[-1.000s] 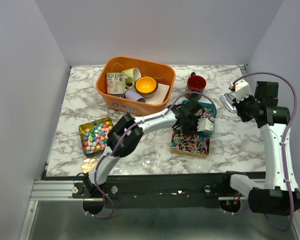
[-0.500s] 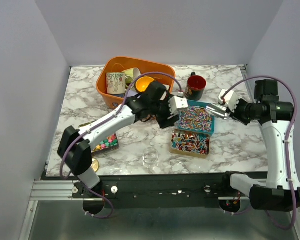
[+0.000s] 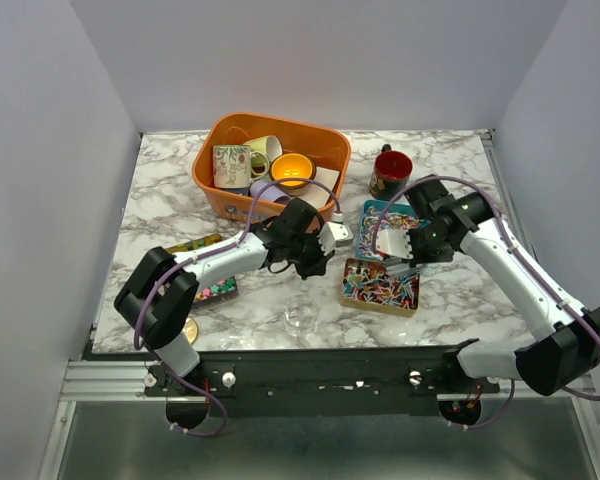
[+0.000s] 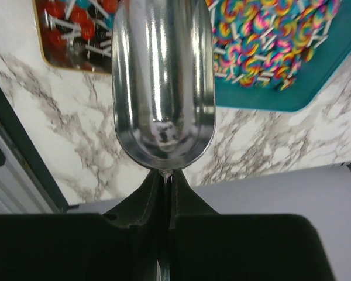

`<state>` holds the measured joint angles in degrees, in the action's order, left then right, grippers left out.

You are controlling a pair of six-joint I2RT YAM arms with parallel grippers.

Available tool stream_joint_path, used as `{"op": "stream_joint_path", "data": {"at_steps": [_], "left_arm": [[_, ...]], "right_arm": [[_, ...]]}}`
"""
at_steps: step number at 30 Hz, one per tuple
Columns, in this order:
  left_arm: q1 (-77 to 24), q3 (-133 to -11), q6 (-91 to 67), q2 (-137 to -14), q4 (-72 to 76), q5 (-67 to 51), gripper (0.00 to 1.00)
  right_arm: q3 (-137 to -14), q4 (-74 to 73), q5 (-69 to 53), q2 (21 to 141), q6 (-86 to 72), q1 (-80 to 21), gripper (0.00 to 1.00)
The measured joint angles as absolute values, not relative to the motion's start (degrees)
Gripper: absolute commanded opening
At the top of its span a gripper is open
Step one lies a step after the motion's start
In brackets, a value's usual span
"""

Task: Pack the candies
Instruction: Scoop the fake candies from the storage box.

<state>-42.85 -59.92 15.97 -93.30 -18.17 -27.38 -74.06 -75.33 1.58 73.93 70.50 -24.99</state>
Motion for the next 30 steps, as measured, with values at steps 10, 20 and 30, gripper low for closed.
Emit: {"op": "stream_joint_path", "data": {"at_steps": [10,20,30], "left_arm": [[-42.8,-58.7,7.4,-96.4,-8.2,-29.1,0.00],[-42.8,-56.5,0.9,-98.6,-2.5,-31.6,0.00],[-42.8,-53.5,-5.3,-101.3,3.3,-35.0,0.00]], "right_arm": [[-67.9,-76.5,18.5,75.5,70.4,-28.5,0.01],[-68.0,-76.4,26.3,82.7,65.9,-35.9,0.01],[-67.7,-77.0,30.6,88.3,57.5,-41.3,0.01]]}}
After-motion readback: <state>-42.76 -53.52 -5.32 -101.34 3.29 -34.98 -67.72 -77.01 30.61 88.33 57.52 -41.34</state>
